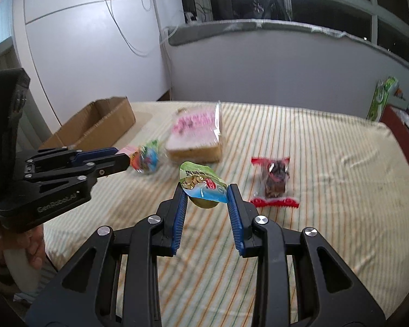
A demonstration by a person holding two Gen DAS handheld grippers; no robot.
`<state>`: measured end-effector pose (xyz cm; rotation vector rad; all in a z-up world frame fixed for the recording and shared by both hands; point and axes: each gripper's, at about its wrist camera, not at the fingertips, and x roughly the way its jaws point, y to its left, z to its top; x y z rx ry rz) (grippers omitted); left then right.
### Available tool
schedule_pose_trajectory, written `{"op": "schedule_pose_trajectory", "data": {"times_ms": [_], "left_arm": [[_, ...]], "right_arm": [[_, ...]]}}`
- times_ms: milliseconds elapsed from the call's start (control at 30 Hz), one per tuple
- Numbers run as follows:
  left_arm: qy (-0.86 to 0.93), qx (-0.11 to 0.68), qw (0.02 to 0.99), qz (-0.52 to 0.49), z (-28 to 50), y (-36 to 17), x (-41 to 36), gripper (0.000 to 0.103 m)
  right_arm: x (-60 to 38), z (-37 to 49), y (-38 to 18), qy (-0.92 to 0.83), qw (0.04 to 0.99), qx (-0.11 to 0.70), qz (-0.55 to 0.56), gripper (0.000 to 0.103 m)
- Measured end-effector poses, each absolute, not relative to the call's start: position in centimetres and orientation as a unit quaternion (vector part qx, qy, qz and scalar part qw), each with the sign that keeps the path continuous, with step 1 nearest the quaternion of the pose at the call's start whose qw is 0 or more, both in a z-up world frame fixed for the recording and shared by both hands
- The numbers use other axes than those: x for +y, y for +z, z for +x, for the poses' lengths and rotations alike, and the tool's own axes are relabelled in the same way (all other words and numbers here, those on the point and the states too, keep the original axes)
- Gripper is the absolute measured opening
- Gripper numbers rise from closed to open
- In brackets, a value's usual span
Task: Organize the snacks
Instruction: 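Grasp the pink wrapped candy with the left tool while the right tool grasps the green-labelled jelly pouch, then carry the pink candy and jelly pouch over the box and open both tools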
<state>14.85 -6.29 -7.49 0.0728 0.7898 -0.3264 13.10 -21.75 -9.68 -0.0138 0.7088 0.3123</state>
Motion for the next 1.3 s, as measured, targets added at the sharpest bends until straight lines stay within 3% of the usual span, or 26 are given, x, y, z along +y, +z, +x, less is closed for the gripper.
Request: {"op": "schedule_pose_trajectory", "data": {"times_ms": [433,933,1300], "left_arm": [[-0.147,0.312,0.939,0.007,10.2,-1.5,0.0,0.017],[-0.061,0.306,0.949,-0.041,8.6,-2.0,11.7,0.017],[-0.025,0.308,0.949,-0.061,8.5,-2.7,16.1,0.017]], "right_arm": [[-14.5,10.3,-4.8,0.171,0.934,0.306,-0.064,0.031],[-1.9,11.4,-4.7,0.257,0.911,0.301,-0.116,0.031],[3.6,13.1,-5.9,0.298,0.894,0.306,-0.135,0.031]]}}
